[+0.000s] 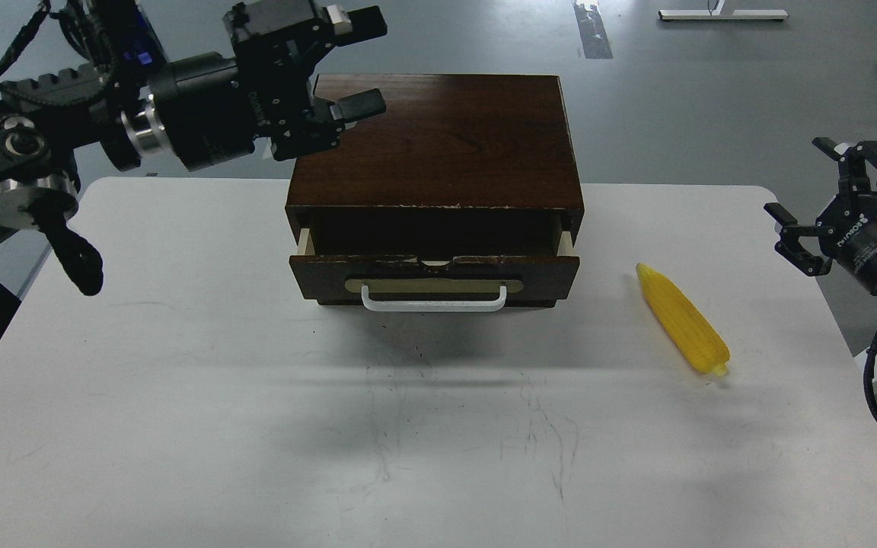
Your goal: Put corn in drawer with both arms
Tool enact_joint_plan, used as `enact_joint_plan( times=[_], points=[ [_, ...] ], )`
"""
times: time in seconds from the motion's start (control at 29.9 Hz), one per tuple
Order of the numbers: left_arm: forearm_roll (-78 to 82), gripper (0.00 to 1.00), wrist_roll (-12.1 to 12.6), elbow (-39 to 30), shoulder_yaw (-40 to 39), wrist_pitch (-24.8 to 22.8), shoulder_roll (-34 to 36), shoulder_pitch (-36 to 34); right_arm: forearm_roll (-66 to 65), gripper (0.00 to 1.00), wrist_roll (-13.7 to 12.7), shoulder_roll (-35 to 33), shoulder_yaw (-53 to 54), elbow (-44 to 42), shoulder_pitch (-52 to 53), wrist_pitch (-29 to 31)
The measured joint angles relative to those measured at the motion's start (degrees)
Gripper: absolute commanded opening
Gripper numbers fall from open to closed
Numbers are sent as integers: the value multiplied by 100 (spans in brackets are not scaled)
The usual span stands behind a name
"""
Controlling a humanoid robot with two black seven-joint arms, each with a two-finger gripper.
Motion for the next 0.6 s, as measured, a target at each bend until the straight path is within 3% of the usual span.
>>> enact_joint_plan(
  times=[0.3, 0.47, 0.6],
  points=[
    [-871, 98, 0, 839, -1331, 0, -203, 1909, -760, 99, 0, -99, -7, 18, 41, 0],
    [-978, 98, 0, 1483, -1817, -1, -660, 2399, -1820, 99, 0, -378, -2, 122, 265, 1],
    [-990, 98, 0, 1748, -1950, -1, -890, 2497, -3453, 99, 0, -657, -7, 256, 702, 1]
  ],
)
